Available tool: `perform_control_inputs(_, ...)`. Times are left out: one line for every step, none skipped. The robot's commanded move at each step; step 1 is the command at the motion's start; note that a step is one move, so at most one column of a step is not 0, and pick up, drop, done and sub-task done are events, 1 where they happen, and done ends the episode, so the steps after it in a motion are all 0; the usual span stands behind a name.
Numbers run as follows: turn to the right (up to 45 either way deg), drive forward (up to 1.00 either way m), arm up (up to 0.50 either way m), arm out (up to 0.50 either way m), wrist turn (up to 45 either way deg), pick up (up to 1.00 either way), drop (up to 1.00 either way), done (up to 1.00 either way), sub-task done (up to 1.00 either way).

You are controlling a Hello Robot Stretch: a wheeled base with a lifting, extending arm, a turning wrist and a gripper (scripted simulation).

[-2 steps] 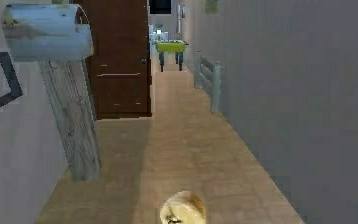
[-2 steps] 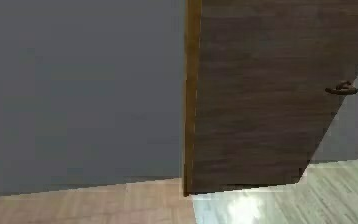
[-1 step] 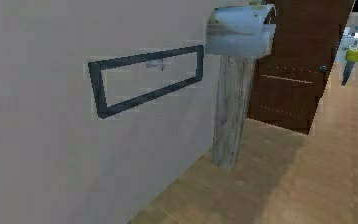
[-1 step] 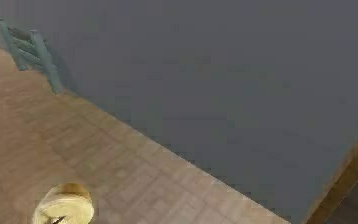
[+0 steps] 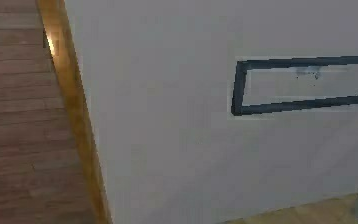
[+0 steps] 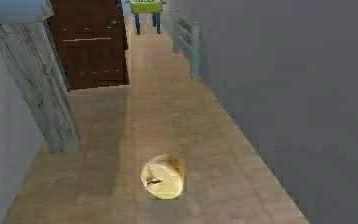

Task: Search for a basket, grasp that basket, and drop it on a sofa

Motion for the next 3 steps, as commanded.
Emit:
perform_control_inputs(45.0, 0.0, 0.0, 0.0, 0.0, 0.0, 0.0, 0.0, 0.0)
perform_control_inputs(36.0, 0.0, 0.0, 0.0, 0.0, 0.0, 0.0, 0.0, 0.0)
perform_control_inputs(3.0, 0.0, 0.0, 0.0, 0.0, 0.0, 0.0, 0.0, 0.0)
